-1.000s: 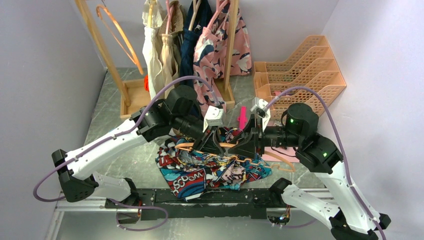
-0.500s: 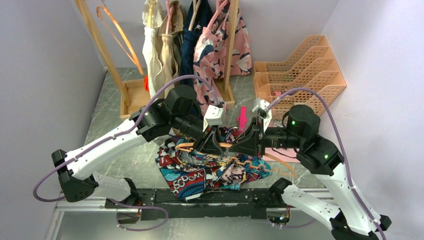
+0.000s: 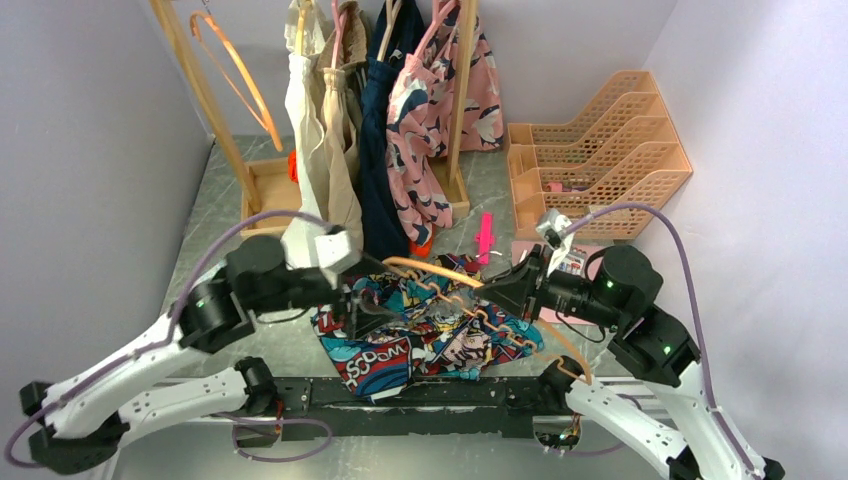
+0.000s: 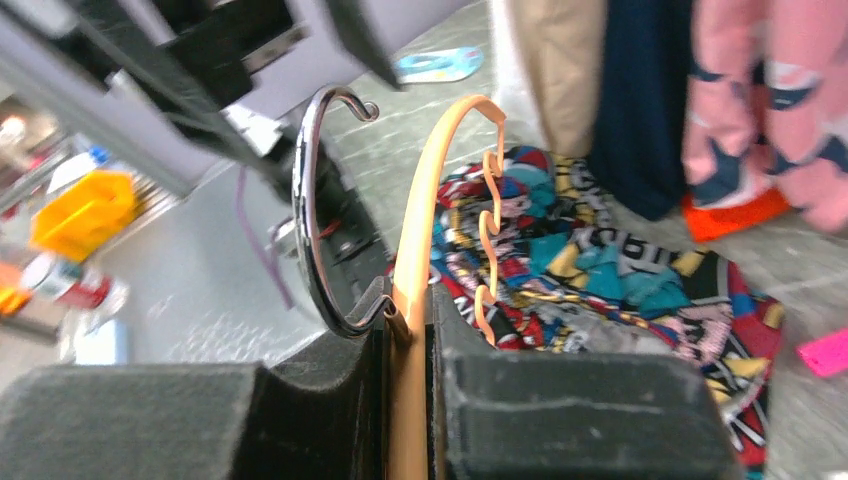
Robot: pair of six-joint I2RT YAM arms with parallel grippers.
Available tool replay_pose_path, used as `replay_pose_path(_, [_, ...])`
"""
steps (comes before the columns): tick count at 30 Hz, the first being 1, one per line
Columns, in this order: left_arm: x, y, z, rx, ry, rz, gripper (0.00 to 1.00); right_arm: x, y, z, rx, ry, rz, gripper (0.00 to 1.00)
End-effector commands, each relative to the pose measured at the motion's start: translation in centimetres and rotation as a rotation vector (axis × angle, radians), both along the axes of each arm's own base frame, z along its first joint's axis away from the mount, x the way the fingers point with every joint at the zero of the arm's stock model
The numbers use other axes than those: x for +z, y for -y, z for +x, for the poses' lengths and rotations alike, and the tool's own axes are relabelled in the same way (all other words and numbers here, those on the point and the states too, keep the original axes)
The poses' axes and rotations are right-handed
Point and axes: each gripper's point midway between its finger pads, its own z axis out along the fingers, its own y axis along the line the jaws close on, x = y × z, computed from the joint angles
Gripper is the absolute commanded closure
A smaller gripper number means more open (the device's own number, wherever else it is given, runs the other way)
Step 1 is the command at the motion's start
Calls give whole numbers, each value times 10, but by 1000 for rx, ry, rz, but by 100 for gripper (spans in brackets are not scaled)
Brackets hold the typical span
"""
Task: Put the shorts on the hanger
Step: Adjust the hanger, then hang the shorts on the hanger.
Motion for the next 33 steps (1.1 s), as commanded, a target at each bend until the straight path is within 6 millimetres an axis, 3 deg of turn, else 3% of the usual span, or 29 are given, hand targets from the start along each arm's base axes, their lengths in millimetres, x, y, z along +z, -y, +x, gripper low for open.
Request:
replay_pose_path(1, [7, -36, 19, 301, -142, -190, 1, 10, 17, 30, -226, 18, 70, 100])
replay_pose_path(7, [-53, -64, 25, 556, -465, -164, 1, -4, 39, 51, -400, 9, 12, 100])
replay_pose_path(17, [-161, -83, 46, 954, -739, 61, 1, -11, 39, 51, -388, 29, -29, 100])
replay_pose_path(21, [-191, -88, 51, 1031, -725, 196, 19, -7, 41, 50, -391, 48, -23, 100])
replay_pose_path(24, [-206, -93, 57, 1081, -691, 280, 26, -5, 42, 49, -388, 61, -19, 100])
replay_pose_path(33, [-223, -89, 79, 1090, -568, 401, 43, -4, 35, 44, -329, 86, -25, 100])
